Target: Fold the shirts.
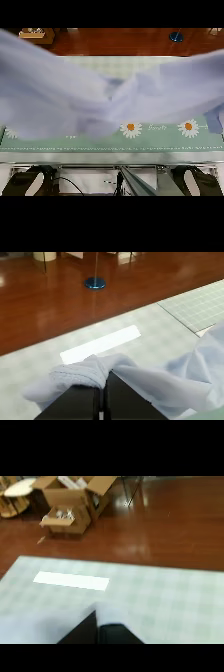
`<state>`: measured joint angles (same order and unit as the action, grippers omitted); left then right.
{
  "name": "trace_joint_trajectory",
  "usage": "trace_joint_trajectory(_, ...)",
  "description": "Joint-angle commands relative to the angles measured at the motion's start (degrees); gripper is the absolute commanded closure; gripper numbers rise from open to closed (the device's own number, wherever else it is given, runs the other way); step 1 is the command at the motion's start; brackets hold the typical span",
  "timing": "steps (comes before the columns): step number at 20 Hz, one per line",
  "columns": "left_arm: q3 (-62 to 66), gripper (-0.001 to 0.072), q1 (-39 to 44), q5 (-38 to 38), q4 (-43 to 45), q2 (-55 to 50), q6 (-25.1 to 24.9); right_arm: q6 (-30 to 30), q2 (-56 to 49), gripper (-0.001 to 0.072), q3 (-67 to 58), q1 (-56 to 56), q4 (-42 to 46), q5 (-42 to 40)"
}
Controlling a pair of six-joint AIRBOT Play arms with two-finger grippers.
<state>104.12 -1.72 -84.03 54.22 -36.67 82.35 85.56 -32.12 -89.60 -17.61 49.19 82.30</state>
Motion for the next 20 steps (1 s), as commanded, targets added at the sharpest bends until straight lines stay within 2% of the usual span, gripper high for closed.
trace_joint_trajectory(1,0.1,0.0686,-0.1,-8.8,5.1,5.1,5.7,3.8,0.3,0.0691,-2.2,0.0,1.4,13.9)
trace_joint_trajectory(4,0.1,0.0687,-0.1,-21.8,5.9,5.4,11.4,5.1,0.2,0.0691,-2.1,0.0,4.6,24.1)
trace_joint_trajectory(5,-0.6,0.0686,-0.1,-21.5,5.1,5.8,13.1,6.9,0.3,0.0691,-2.1,0.5,5.0,24.0)
trace_joint_trajectory(9,-4.8,0.0687,-0.1,-21.5,7.1,5.2,13.1,8.5,-2.7,0.0692,-1.3,0.9,5.6,24.1)
trace_joint_trajectory(13,-24.3,0.0686,-0.1,-20.6,7.6,4.2,11.2,7.0,-8.8,0.0692,9.2,0.9,4.6,23.9)
trace_joint_trajectory(15,-34.3,0.0686,0.0,-13.6,7.5,2.3,8.9,4.1,-13.4,0.0692,15.1,0.9,6.1,23.0)
trace_joint_trajectory(17,-40.9,0.0686,0.0,-2.9,7.3,-1.4,5.5,1.2,-18.8,0.0692,19.1,0.9,7.9,18.2)
trace_joint_trajectory(20,-43.3,0.0685,0.0,11.0,7.1,-10.3,0.2,-0.4,-28.7,0.0692,20.2,0.9,7.8,9.7)
